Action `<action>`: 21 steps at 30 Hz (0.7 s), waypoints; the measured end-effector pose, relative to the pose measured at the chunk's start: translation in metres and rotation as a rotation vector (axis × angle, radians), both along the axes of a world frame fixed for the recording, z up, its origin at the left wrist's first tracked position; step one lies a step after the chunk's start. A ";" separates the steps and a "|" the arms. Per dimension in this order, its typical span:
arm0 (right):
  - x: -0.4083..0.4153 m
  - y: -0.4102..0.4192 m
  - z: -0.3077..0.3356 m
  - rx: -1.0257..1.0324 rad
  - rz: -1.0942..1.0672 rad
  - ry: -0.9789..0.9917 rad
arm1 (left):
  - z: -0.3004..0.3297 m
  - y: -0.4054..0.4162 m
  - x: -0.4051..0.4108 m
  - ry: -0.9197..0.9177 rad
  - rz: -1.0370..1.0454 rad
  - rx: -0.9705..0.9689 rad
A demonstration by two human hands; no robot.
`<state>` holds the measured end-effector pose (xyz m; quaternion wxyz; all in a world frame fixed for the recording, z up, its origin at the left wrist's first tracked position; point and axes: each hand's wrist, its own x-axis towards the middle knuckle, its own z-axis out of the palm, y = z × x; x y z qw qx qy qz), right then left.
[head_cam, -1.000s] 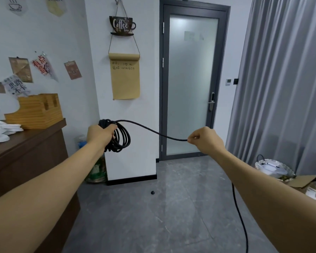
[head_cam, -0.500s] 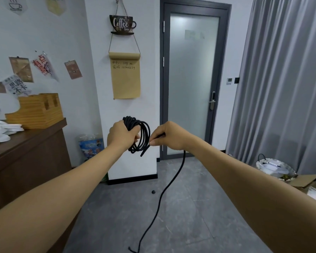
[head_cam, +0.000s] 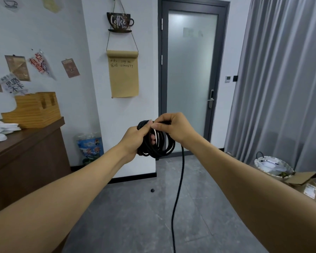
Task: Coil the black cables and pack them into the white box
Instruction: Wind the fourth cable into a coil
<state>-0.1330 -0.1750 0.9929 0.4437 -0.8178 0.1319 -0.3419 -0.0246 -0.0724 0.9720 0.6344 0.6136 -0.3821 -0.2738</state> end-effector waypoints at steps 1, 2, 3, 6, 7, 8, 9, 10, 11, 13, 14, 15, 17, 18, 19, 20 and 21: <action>0.000 -0.001 0.000 0.013 -0.016 -0.021 | 0.000 0.000 -0.002 0.030 -0.018 -0.003; -0.001 -0.001 0.000 0.022 -0.026 -0.041 | 0.000 0.001 -0.005 0.046 -0.034 0.000; -0.001 -0.001 0.000 0.023 -0.038 -0.054 | 0.000 0.001 -0.007 0.060 -0.047 0.004; -0.002 -0.002 0.001 0.019 -0.074 -0.050 | -0.003 0.000 -0.009 0.103 -0.107 0.012; -0.002 -0.003 0.001 0.013 -0.083 -0.038 | -0.003 0.001 -0.011 0.110 -0.138 0.017; -0.003 -0.003 0.001 0.008 -0.094 -0.027 | -0.004 0.001 -0.012 0.117 -0.172 0.019; -0.003 -0.004 0.001 0.004 -0.103 -0.019 | -0.004 0.001 -0.013 0.126 -0.205 0.015; -0.004 -0.004 0.000 0.000 -0.110 -0.015 | -0.005 0.002 -0.014 0.133 -0.226 0.009; -0.004 -0.005 0.000 -0.004 -0.116 -0.011 | -0.005 0.002 -0.015 0.134 -0.232 0.008; -0.005 -0.006 -0.001 0.006 -0.110 0.008 | -0.008 -0.001 -0.012 0.108 -0.206 0.021; -0.006 -0.007 -0.002 0.019 -0.099 0.027 | -0.009 -0.003 -0.010 0.098 -0.179 0.032; -0.007 -0.008 -0.003 0.030 -0.091 0.052 | -0.011 -0.005 -0.008 0.101 -0.149 0.048; -0.011 -0.012 -0.006 0.050 -0.102 0.104 | -0.016 -0.008 -0.003 0.128 -0.098 0.069; -0.013 -0.015 -0.009 0.066 -0.119 0.119 | -0.018 -0.008 0.000 0.151 -0.072 0.069; -0.015 -0.019 -0.013 0.084 -0.143 0.130 | -0.019 -0.008 0.004 0.187 -0.044 0.065; -0.019 -0.023 -0.017 0.102 -0.168 0.138 | -0.020 -0.008 0.009 0.230 -0.009 0.059; -0.022 -0.027 -0.021 0.114 -0.195 0.148 | -0.020 -0.008 0.015 0.264 0.033 0.058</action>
